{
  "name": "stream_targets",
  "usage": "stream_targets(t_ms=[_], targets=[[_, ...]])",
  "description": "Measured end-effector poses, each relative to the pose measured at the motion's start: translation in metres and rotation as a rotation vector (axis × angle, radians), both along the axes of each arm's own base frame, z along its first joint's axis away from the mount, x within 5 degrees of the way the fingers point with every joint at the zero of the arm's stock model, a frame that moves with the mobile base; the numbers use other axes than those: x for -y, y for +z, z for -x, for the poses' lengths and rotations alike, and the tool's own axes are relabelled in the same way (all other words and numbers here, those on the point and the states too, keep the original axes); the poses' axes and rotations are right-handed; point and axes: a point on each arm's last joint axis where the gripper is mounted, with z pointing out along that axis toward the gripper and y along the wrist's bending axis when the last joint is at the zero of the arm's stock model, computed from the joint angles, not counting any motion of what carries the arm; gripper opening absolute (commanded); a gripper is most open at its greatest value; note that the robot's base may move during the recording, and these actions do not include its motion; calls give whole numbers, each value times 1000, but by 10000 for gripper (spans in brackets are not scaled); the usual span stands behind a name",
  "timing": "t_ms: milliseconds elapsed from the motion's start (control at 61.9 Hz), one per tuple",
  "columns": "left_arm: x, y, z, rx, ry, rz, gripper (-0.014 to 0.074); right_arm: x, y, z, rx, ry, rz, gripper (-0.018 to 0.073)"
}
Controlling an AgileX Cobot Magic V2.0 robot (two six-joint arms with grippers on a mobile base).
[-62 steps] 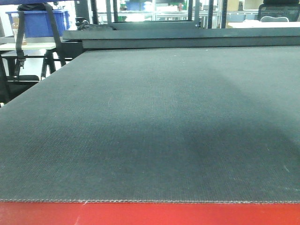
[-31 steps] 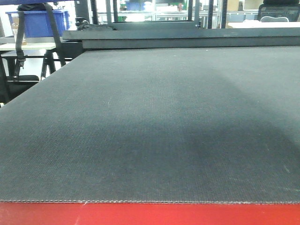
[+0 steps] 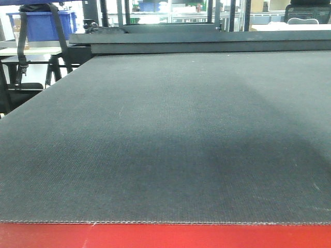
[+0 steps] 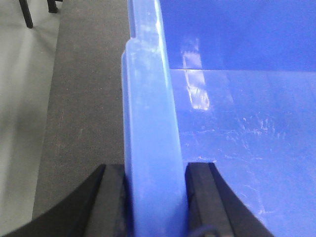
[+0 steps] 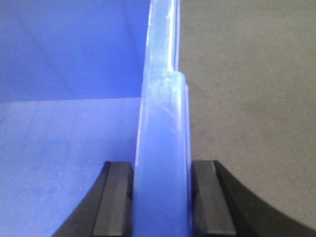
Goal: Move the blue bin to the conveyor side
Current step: 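Lower the held blue bin onto the grey conveyor belt surface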
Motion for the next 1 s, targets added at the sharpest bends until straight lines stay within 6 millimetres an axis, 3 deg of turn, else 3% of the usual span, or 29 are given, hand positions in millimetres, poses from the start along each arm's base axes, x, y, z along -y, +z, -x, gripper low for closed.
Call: stream_targets(t_ms=[178,291,436,678,1002], targets=[[0,-3,-5,-14,0,-1,-20,-1,-9,-4,-27,0,5,-78],[2,-13,-19,-48,-1,-5,-20,-2,-31,-12,-88,-3,17,-78],[3,-39,-40,-91,2,-6,-20,-4,-63,-25,-141,-9,25,-78],[6,-94,-71,-120,10,-3,-20,-7,-107,-49,-87,-17,34,-78],[6,-147,-100,-107,27,-7,-20,-15,-158,-98,-97,-14,50,-78]])
